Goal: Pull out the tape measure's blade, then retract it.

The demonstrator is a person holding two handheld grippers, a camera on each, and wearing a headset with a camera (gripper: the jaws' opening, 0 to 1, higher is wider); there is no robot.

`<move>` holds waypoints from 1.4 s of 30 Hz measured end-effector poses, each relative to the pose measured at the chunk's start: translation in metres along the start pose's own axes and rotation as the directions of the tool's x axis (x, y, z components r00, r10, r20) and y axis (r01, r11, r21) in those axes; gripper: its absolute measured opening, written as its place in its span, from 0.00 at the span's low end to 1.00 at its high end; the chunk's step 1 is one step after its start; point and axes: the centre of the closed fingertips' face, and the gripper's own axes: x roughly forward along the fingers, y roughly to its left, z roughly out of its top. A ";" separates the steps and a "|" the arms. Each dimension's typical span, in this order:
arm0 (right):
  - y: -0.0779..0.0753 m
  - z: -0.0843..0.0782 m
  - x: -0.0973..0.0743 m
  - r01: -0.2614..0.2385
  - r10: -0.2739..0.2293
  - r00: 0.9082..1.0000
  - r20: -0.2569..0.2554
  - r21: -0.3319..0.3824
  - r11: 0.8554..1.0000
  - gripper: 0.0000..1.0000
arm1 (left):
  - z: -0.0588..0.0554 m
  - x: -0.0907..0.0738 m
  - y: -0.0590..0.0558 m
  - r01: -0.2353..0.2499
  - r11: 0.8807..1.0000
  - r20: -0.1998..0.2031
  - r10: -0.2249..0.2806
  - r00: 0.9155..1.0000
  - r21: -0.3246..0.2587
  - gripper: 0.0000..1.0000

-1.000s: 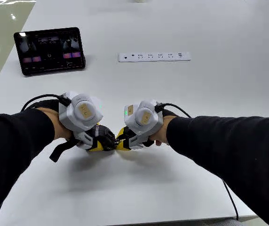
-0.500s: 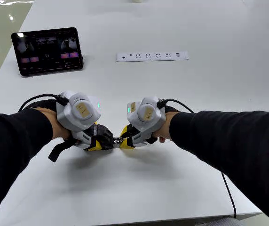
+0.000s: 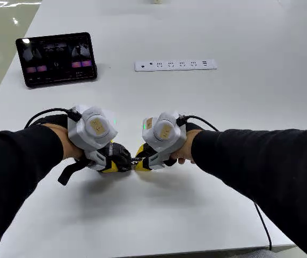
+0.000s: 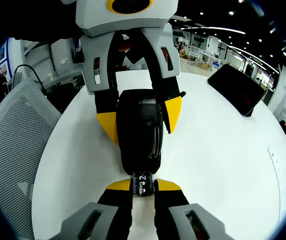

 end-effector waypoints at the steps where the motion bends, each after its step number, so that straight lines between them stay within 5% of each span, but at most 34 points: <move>1: 0.000 0.000 -0.002 -0.002 0.002 1.000 0.000 -0.003 1.000 0.13 | 0.000 0.000 0.000 0.000 1.000 0.000 0.000 1.000 0.000 0.33; 42: 0.000 -0.016 -0.018 -0.006 0.005 1.000 -0.019 -0.011 1.000 0.11 | 0.000 0.000 0.000 0.003 1.000 0.019 -0.003 1.000 0.005 0.33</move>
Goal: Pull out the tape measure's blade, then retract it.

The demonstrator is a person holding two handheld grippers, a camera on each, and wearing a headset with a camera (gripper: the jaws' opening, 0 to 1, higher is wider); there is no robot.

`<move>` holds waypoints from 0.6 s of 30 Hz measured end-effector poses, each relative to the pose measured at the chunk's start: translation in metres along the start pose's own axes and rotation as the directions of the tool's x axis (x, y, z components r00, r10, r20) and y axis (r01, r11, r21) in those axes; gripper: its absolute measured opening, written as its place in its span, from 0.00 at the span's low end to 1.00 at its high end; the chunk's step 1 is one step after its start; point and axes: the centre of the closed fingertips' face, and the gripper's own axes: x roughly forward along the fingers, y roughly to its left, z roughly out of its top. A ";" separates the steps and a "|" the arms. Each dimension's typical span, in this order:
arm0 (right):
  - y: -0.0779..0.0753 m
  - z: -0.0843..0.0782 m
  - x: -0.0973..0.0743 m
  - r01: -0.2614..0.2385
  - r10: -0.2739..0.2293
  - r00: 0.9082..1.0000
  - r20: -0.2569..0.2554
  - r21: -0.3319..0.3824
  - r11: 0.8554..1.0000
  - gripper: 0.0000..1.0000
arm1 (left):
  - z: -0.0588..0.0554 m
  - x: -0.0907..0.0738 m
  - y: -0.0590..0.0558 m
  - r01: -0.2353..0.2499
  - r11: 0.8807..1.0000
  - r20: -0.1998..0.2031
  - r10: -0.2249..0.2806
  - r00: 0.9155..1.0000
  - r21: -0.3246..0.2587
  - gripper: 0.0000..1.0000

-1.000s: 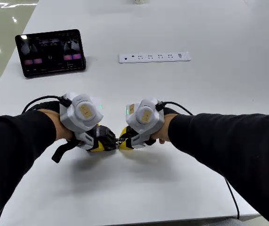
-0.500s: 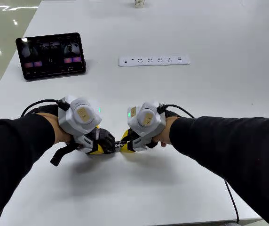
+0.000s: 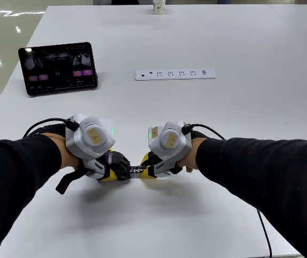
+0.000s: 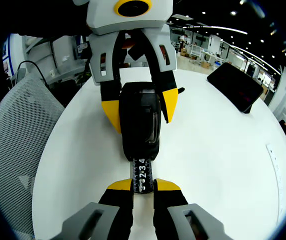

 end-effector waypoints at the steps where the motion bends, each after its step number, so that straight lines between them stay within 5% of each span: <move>1: 0.000 -0.001 0.000 0.000 0.000 1.000 0.000 0.000 1.000 0.11 | 0.000 0.000 0.000 0.000 1.000 -0.001 0.000 1.000 0.000 0.33; 18: 0.001 -0.009 -0.009 0.004 -0.004 1.000 -0.009 0.005 1.000 0.11 | 0.000 0.000 -0.001 0.000 1.000 -0.006 0.000 1.000 0.012 0.33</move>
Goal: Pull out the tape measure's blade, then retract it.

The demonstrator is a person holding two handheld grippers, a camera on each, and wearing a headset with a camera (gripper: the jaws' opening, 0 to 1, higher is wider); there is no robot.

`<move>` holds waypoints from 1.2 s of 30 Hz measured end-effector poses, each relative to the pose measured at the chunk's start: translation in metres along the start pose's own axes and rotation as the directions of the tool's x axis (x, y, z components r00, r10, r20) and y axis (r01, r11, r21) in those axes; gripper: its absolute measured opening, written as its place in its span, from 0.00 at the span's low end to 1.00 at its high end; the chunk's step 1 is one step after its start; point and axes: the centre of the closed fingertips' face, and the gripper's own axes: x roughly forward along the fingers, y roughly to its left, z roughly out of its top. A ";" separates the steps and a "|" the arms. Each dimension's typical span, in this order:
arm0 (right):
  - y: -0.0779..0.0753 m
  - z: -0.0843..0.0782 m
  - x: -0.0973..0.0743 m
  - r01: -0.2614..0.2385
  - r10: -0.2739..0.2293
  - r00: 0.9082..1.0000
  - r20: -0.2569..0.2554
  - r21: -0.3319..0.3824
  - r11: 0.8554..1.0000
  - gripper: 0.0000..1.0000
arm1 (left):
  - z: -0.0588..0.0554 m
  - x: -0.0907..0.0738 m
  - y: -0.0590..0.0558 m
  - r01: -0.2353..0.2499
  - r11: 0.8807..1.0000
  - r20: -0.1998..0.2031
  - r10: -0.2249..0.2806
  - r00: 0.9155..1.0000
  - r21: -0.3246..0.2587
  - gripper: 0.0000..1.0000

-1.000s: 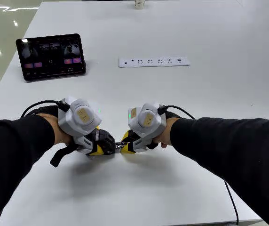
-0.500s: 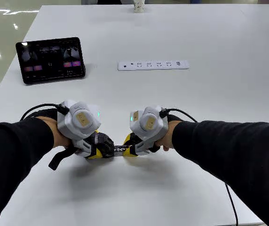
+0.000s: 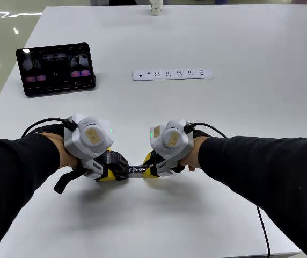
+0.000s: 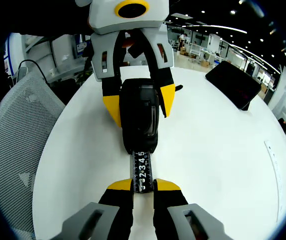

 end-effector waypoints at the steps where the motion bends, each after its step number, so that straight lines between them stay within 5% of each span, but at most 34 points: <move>1: 0.000 0.000 0.000 0.000 0.000 1.000 0.000 0.001 1.000 0.11 | 0.000 0.000 0.000 0.000 1.000 0.000 0.000 1.000 0.000 0.33; 36: 0.000 -0.023 -0.017 0.001 -0.001 1.000 -0.027 0.011 1.000 0.11 | -0.002 0.000 0.000 0.006 0.999 -0.017 -0.005 1.000 0.040 0.33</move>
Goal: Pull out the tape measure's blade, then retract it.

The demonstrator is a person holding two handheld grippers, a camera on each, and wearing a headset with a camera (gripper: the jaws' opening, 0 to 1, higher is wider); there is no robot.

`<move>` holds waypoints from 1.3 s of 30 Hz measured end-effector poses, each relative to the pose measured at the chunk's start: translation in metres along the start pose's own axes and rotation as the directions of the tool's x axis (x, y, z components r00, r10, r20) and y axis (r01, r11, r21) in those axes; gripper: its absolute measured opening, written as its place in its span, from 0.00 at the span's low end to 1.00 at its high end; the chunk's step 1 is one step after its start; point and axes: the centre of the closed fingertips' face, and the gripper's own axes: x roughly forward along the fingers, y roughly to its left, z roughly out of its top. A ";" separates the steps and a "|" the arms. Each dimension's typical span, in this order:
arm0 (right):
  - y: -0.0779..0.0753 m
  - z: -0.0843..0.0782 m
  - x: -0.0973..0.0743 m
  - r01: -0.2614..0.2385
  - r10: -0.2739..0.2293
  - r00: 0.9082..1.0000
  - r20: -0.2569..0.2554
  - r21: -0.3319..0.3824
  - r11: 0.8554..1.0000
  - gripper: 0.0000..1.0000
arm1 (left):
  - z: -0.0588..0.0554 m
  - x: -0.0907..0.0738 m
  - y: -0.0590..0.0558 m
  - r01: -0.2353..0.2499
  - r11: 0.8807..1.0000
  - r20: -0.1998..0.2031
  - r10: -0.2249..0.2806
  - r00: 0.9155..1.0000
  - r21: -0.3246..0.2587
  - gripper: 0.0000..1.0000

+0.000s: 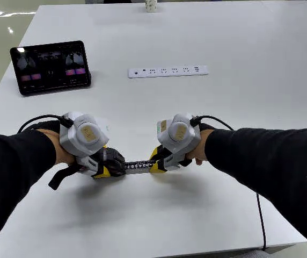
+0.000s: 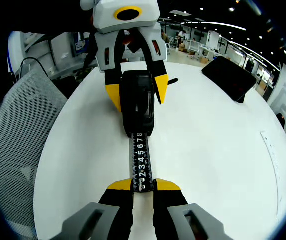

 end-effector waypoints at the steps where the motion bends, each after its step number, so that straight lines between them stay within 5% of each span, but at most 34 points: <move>1: 0.000 0.000 0.000 0.000 0.000 1.000 0.001 0.000 1.000 0.11 | 0.000 0.000 0.000 0.000 1.000 0.000 0.000 1.000 -0.001 0.33; 39: -0.002 -0.022 -0.016 -0.006 0.007 0.999 -0.033 0.008 1.000 0.11 | -0.002 0.002 0.001 0.001 1.000 -0.001 -0.001 1.000 -0.002 0.33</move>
